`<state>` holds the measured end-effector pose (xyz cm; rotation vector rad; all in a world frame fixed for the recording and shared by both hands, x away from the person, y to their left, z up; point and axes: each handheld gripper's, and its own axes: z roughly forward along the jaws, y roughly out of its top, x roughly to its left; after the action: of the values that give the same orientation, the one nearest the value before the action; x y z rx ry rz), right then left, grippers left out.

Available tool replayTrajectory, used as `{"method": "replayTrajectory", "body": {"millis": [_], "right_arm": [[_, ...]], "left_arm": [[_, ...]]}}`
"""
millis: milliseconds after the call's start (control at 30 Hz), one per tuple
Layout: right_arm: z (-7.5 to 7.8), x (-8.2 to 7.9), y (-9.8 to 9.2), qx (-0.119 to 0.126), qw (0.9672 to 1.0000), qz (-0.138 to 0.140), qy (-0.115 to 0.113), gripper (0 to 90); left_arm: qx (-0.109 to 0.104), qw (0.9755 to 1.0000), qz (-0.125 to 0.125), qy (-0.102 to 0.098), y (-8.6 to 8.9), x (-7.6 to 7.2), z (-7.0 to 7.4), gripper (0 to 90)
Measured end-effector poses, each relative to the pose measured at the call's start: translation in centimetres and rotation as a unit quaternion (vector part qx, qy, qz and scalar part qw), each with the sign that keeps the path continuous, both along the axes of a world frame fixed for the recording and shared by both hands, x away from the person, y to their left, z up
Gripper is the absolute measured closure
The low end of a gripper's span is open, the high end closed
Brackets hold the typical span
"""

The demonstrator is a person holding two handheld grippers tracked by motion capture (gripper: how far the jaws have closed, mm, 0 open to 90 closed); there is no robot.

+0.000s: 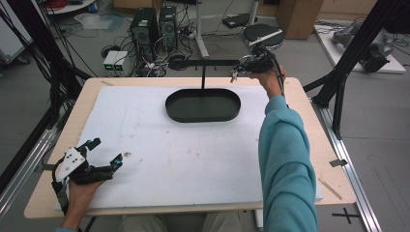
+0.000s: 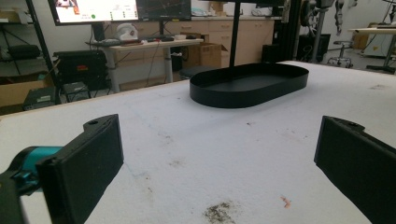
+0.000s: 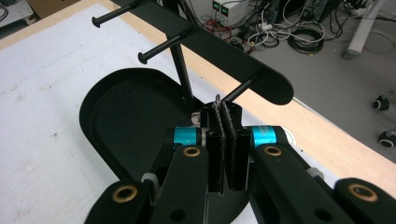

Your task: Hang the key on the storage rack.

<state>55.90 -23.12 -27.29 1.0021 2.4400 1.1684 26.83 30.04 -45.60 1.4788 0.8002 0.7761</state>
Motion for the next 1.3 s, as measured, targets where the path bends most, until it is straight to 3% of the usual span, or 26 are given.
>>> {"method": "replayTrajectory", "body": {"millis": [533,733,867,1000,1033,1100,1200,1300], "right_arm": [[-0.4,0.6,0.1,-0.001,0.9999,-0.002,-0.016,88.1],[-0.3,0.6,-0.2,0.010,0.9997,-0.003,-0.024,89.4],[-0.2,0.5,-0.4,0.019,0.9994,-0.011,-0.027,84.1],[0.3,-0.2,-0.5,0.029,0.9983,-0.023,-0.045,62.1],[0.5,-0.4,-0.5,0.033,0.9982,-0.026,-0.044,53.4],[1.0,-1.0,-0.6,0.042,0.9973,-0.039,-0.047,20.7],[1.7,-2.4,-0.7,0.046,0.9966,-0.043,-0.053,0.3],[2.6,-4.9,-1.1,0.061,0.9955,-0.025,-0.068,0.5]], "left_arm": [[0.001,1.0000,0.001,0.000,0.0,0.0,0.0,1.7],[0.002,1.0000,0.001,0.001,0.0,0.0,0.0,1.7],[0.000,1.0000,0.001,0.000,-0.1,0.0,0.0,1.7],[0.000,1.0000,0.001,0.001,0.0,0.0,0.0,1.7],[0.001,1.0000,0.001,0.001,0.0,0.0,0.0,1.7],[0.000,1.0000,0.001,0.001,0.0,0.0,0.0,1.7],[0.002,1.0000,0.001,0.001,-0.1,0.0,0.0,1.7],[0.001,1.0000,0.001,0.002,0.0,0.1,0.0,1.7]]}}
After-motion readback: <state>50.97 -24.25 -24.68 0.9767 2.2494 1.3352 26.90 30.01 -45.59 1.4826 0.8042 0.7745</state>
